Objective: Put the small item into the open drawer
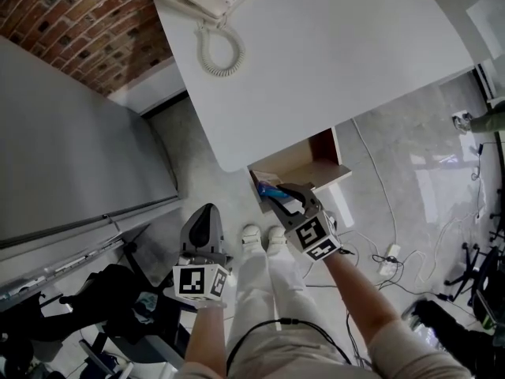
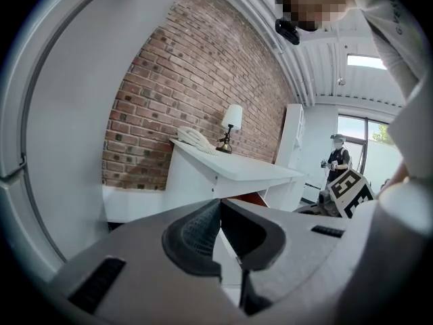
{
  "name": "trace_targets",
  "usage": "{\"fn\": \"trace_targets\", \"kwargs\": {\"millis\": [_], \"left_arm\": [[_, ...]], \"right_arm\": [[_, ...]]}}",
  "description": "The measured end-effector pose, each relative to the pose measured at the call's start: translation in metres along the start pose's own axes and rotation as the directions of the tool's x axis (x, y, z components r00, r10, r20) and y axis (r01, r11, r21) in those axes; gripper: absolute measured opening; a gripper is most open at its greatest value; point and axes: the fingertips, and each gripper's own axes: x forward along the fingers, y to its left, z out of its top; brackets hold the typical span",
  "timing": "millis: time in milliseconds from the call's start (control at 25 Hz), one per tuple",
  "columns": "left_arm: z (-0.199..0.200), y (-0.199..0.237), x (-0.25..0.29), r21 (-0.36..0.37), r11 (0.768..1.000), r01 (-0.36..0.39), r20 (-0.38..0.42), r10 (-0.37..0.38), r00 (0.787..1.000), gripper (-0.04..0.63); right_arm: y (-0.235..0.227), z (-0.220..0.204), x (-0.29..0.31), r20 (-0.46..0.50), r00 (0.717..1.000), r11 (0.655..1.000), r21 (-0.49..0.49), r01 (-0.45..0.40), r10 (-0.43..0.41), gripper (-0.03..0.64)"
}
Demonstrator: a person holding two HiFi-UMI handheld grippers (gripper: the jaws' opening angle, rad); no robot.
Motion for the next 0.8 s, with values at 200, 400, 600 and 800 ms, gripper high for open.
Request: {"fn": "trace_targets", "kwargs": {"millis": [200, 400, 600, 800], "left_arm": [[0.019, -0.008, -0.002, 0.002, 1.000, 0.000, 0.006, 0.000, 1.000, 0.006], [0.036, -0.013, -0.008, 0.020, 1.000, 0.009, 0.017, -0.009, 1.000, 0.006], [0.057, -0.017, -0.015, 0.032, 1.000, 0.002, 0.035, -0.003, 0.999, 0.006], [0.076, -0.018, -0.023, 0.051, 0.999, -0.003, 0.051, 0.001, 0.999, 0.006]], "right_arm": [[-0.004, 0.018, -0.023, 0.031, 0.999, 1.000, 0.008, 0.016, -0.016, 0.077], [-0.007, 0.035, -0.045, 0.056, 0.998, 0.999, 0.010, 0.043, -0.043, 0.034], [-0.016, 0.055, -0.070, 0.097, 0.992, 0.997, 0.025, 0.075, -0.077, 0.018], [-0.023, 0.074, -0.091, 0.136, 0.985, 0.994, 0.041, 0.098, -0.103, 0.008]]}}
